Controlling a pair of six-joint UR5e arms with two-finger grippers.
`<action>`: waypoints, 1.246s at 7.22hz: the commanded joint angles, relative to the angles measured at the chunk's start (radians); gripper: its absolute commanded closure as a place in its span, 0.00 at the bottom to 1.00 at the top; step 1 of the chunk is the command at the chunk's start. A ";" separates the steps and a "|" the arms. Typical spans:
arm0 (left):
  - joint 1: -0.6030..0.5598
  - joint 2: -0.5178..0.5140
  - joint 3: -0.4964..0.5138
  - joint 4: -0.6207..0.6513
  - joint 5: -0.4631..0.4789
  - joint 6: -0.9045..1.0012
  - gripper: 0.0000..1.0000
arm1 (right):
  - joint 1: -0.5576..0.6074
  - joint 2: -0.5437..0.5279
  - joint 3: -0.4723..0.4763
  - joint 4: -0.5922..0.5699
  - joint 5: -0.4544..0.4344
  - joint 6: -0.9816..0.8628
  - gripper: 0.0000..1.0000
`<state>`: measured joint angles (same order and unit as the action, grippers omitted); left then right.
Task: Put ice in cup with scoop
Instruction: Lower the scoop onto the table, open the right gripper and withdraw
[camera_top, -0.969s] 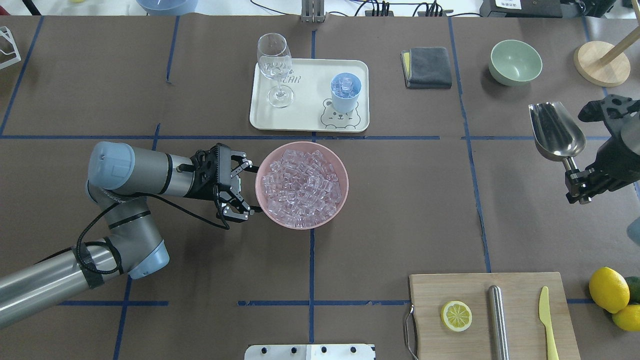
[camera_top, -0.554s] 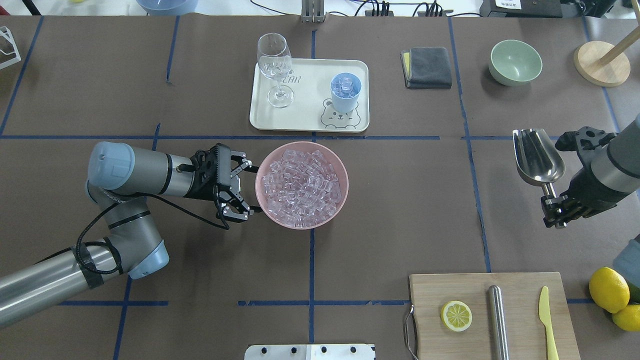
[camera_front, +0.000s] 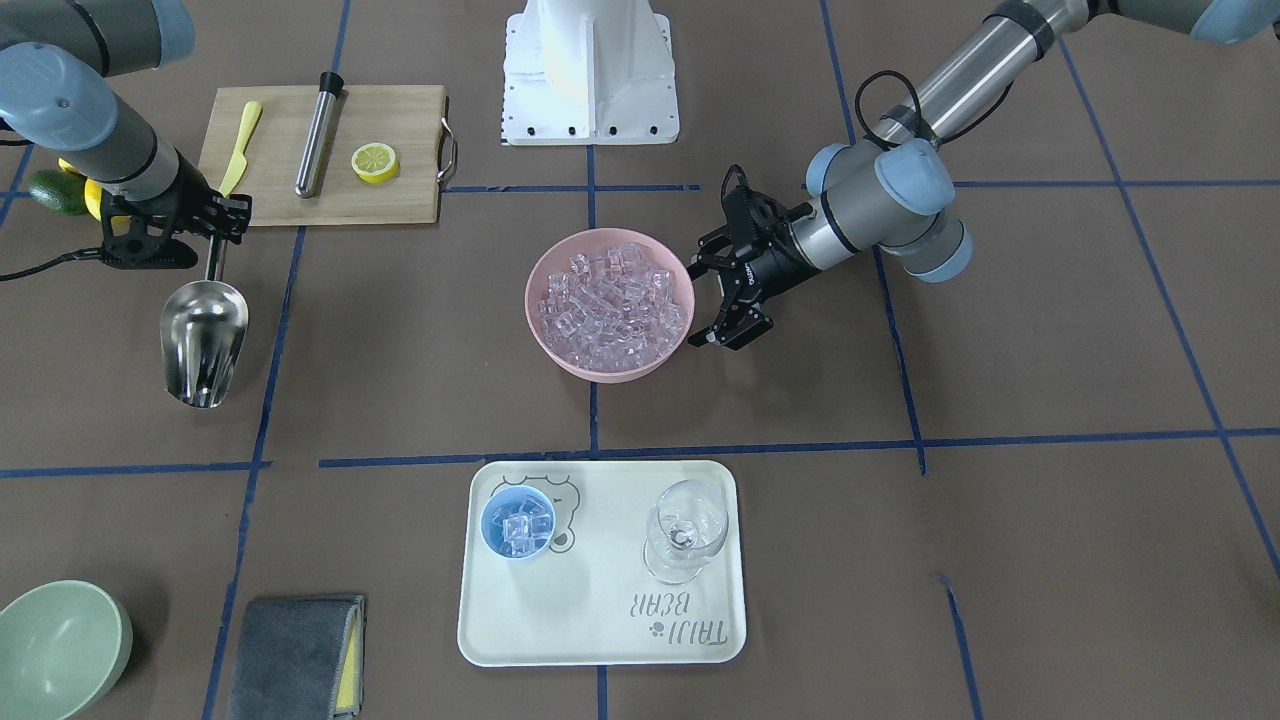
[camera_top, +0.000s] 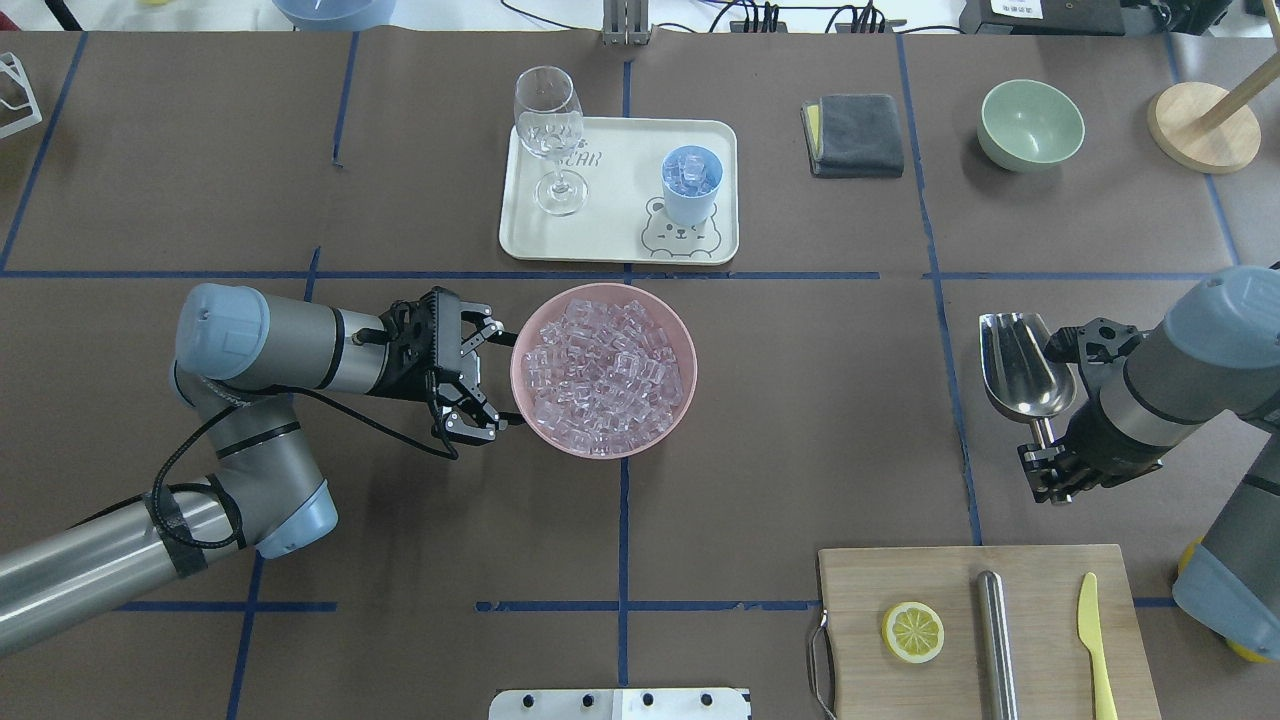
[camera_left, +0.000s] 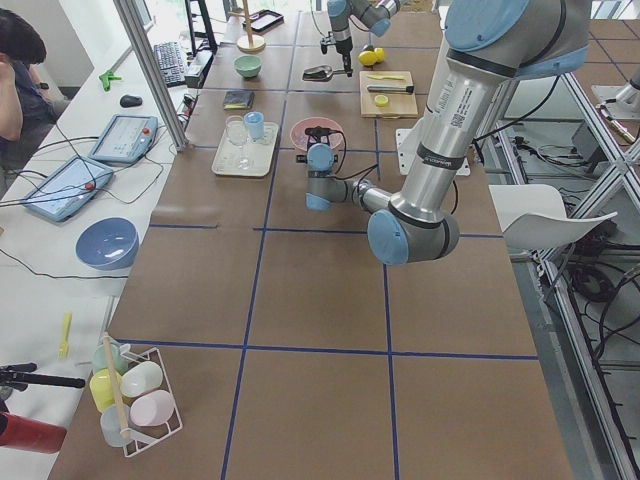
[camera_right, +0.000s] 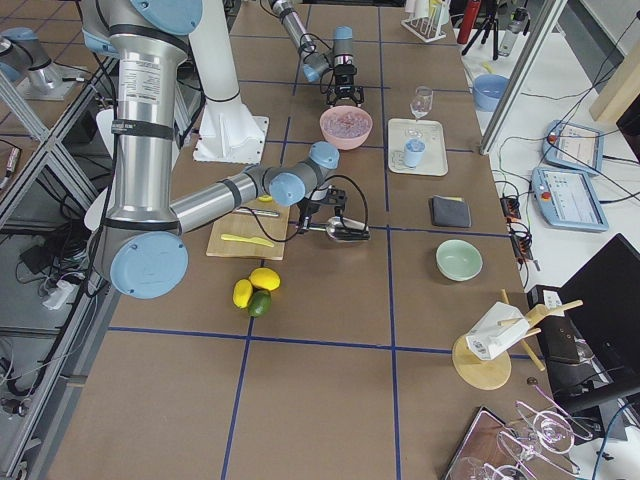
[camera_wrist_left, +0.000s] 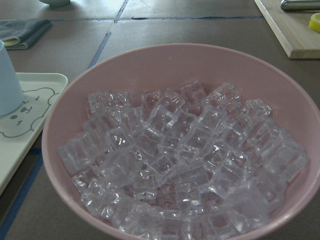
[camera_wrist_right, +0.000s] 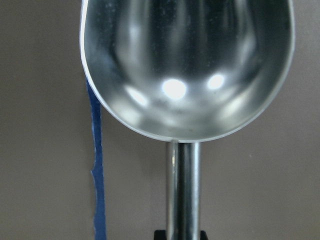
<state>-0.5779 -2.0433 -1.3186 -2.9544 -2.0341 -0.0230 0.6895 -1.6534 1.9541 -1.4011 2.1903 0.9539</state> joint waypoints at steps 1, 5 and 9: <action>0.001 0.000 0.001 0.000 -0.001 0.000 0.00 | -0.030 0.009 -0.056 0.079 -0.010 0.055 1.00; 0.001 0.000 0.001 0.000 0.000 0.000 0.00 | -0.038 0.043 -0.060 0.080 -0.015 0.107 0.01; 0.003 0.000 0.002 0.000 0.000 0.000 0.00 | -0.009 0.064 -0.032 0.080 -0.020 0.109 0.00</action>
<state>-0.5753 -2.0433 -1.3163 -2.9545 -2.0341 -0.0230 0.6592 -1.5946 1.9077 -1.3208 2.1721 1.0627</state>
